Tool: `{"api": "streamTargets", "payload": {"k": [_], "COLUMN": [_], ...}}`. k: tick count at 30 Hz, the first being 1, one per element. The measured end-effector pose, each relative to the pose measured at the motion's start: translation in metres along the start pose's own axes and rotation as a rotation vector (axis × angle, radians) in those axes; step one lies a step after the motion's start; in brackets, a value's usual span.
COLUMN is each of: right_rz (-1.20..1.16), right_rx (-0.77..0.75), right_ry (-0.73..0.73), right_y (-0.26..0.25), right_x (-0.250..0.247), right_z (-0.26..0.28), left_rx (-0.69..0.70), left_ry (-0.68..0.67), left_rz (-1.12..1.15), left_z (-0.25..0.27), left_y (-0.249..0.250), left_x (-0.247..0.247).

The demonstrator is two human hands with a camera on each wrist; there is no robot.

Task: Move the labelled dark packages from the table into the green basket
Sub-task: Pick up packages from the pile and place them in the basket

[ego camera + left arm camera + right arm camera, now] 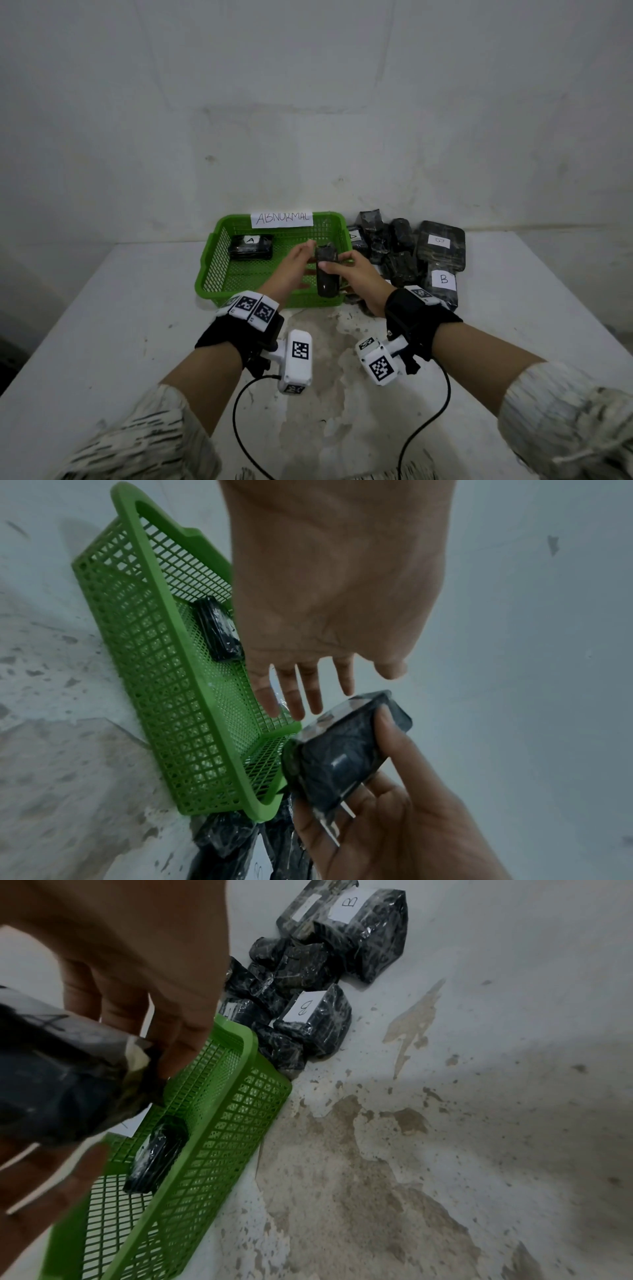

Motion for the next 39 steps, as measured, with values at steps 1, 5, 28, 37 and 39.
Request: {"api": "streamTargets", "payload": {"k": [1, 5, 28, 37, 39], "right_rz": [-0.009, -0.124, -0.212, -0.345, -0.307], "right_rx": [0.003, 0.026, 0.036, -0.032, -0.039], "right_ry": [0.0, -0.051, -0.153, -0.089, -0.058], "right_y": [0.002, 0.005, 0.006, -0.002, -0.003], "right_x": [0.0, 0.003, 0.008, 0.001, -0.001], "right_z": [-0.001, -0.001, -0.001, 0.0, 0.0], "left_rx": [0.01, 0.02, 0.134, 0.258, 0.25], "left_ry": [-0.015, -0.032, -0.013, -0.107, -0.126], "left_rz": [0.02, 0.035, 0.154, 0.062, 0.026], "left_z": [-0.001, -0.007, -0.006, -0.004, -0.003], "left_y": [0.001, 0.003, -0.005, 0.006, 0.006], "left_x": [0.001, 0.003, -0.005, 0.004, 0.006]}}
Point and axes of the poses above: each hand's wrist, its own z-axis away from the middle knuckle, its own x-axis out of the palm, y = z × x, the point moved 7 cm from there along -z, towards the middle knuckle, and after that the axes turned 11 degrees about -y, right-handed, at the moved point
